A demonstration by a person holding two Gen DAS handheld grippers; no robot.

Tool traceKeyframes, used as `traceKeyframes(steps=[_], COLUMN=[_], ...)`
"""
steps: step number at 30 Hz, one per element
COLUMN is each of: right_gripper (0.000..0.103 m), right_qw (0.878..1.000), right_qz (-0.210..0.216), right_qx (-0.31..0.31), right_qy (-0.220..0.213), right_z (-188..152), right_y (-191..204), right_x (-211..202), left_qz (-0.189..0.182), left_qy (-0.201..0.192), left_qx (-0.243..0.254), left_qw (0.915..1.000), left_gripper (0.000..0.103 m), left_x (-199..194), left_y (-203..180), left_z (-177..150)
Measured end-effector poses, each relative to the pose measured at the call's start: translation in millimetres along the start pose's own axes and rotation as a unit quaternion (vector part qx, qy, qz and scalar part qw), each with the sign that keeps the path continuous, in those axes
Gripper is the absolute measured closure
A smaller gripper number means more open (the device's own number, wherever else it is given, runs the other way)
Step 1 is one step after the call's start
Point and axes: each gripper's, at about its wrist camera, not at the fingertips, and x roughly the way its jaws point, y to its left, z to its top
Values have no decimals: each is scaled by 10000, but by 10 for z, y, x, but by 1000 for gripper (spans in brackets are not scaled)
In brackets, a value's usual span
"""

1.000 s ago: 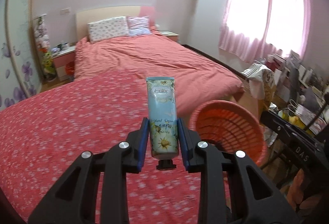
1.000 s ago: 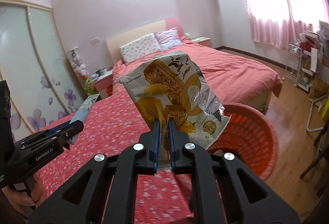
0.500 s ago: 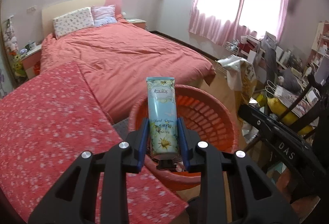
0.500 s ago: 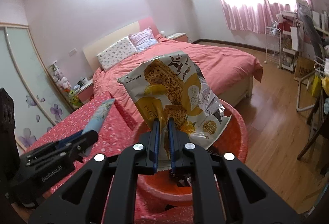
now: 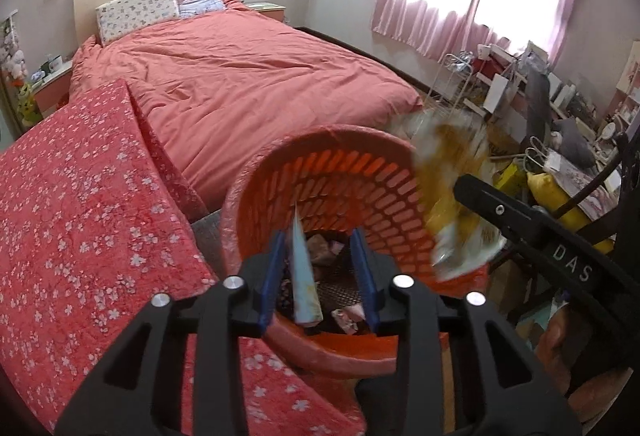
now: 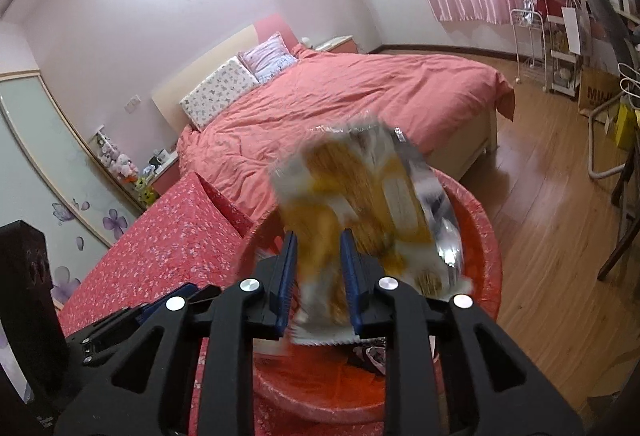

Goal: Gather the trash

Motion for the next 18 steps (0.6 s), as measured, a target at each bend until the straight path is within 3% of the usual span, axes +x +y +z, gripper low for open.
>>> traceKeyframes(steps=[5,10,18], right_gripper=[72,57,13], right_qw=[10000,9999,9942], right_qz=[-27,-126,-355], right_qx=[6,-82,-730], right_qy=[81,-29,-709], right_z=[-63,-76,-263], right_y=[11,36,356], right_x=[-36,-184,-752], left_qz=[257,575,1190], left_qy=[-51,-282,-854], left_qx=[-106,-210,-343], left_qw=[9996,9977,9886], left_gripper=[66,60,43], left_x=[-77,-393,-1163], left_y=[216,457,743], left_z=[-34,-107,-416])
